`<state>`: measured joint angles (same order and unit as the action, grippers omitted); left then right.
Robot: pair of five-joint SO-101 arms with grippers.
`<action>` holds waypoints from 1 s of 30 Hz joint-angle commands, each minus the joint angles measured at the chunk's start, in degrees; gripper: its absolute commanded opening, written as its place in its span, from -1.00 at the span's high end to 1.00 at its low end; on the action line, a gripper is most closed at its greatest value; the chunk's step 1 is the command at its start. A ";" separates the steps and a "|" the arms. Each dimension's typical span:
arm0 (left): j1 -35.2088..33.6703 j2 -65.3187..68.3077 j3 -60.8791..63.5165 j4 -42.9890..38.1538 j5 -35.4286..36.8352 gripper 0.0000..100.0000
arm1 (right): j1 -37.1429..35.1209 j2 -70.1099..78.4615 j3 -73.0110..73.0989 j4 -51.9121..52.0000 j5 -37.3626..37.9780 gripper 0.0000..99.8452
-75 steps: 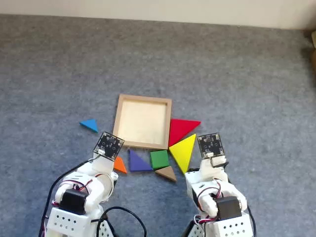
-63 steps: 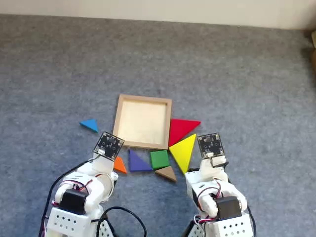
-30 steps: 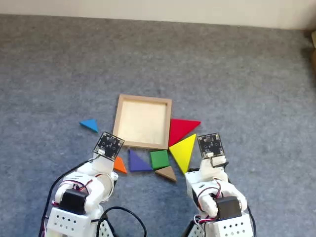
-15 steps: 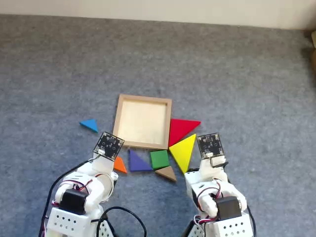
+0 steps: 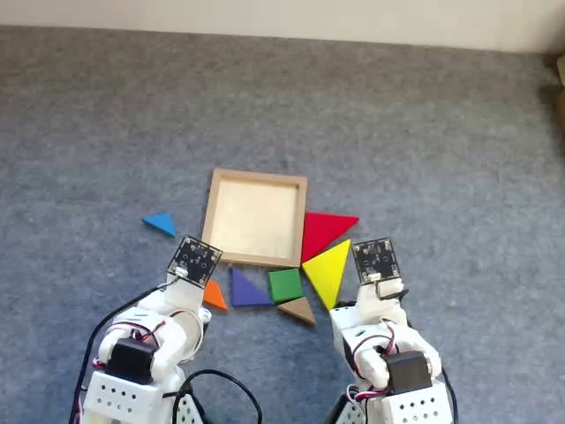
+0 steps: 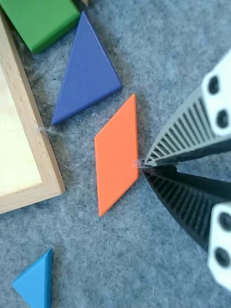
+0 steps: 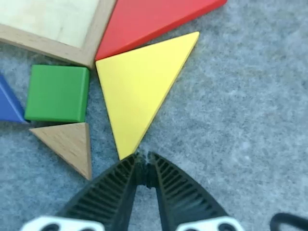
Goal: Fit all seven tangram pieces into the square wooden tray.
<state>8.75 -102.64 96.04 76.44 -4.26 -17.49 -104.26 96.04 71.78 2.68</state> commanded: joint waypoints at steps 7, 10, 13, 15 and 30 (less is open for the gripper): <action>1.01 -2.59 1.19 0.00 0.35 0.99 | -0.22 -1.19 8.48 0.22 -0.26 0.96; 1.01 -2.59 1.19 0.00 0.35 0.99 | -0.22 -1.19 8.48 0.22 -0.26 0.96; 1.01 -2.59 1.19 0.00 0.35 0.99 | -0.22 -1.19 8.48 0.22 -0.26 0.96; 1.01 -2.59 1.19 0.00 0.35 0.99 | -0.22 -1.19 8.48 0.22 -0.26 0.96; 1.01 -2.59 1.19 0.00 0.35 0.99 | -2.42 -1.19 8.48 0.13 -0.44 0.96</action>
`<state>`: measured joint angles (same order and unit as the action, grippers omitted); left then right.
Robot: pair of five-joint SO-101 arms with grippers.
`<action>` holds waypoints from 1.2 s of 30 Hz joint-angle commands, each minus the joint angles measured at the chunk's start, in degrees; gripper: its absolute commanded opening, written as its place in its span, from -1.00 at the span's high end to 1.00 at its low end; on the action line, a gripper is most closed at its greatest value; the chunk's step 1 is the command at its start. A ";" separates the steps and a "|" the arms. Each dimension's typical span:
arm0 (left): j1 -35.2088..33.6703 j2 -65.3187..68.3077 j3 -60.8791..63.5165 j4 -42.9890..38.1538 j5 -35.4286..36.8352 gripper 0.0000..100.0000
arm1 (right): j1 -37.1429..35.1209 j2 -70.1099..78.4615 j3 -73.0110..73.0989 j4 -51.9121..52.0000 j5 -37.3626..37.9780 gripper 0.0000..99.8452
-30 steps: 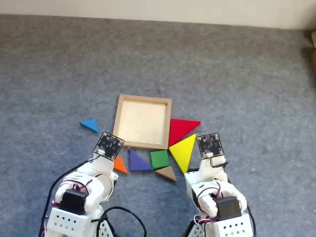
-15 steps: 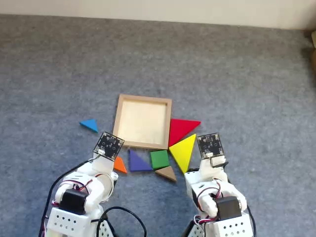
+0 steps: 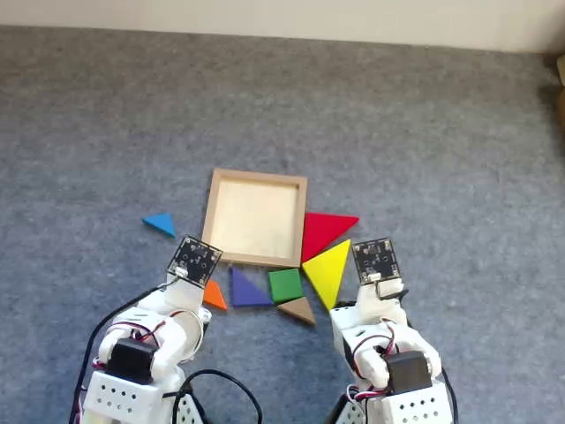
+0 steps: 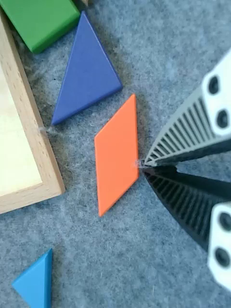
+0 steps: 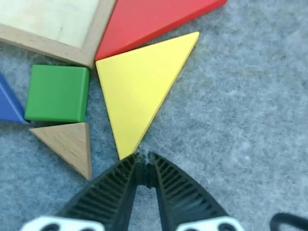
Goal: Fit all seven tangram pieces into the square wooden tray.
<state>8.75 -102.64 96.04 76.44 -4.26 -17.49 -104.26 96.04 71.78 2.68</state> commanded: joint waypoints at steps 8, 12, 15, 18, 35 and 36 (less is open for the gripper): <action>1.01 -2.59 1.19 0.00 0.35 0.99 | -6.55 -1.19 8.48 0.13 -0.44 0.96; 1.01 -2.59 1.19 0.00 0.35 0.99 | -5.41 -1.19 8.48 0.13 -0.26 0.96; 1.01 -2.59 1.19 0.00 0.35 0.99 | -1.89 -1.19 6.55 0.66 -0.26 0.96; 1.10 -2.59 1.19 0.00 0.35 0.99 | 9.45 -1.19 -0.31 0.57 -0.18 0.96; 1.01 -2.59 1.19 0.00 0.35 0.99 | 16.40 -1.19 -14.73 -3.74 4.04 0.95; 1.01 -2.59 1.19 0.00 0.35 0.99 | 16.40 -1.19 -14.73 -3.74 5.10 0.95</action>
<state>8.75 -102.64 96.04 76.44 -4.26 -2.11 -104.44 85.23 69.67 4.26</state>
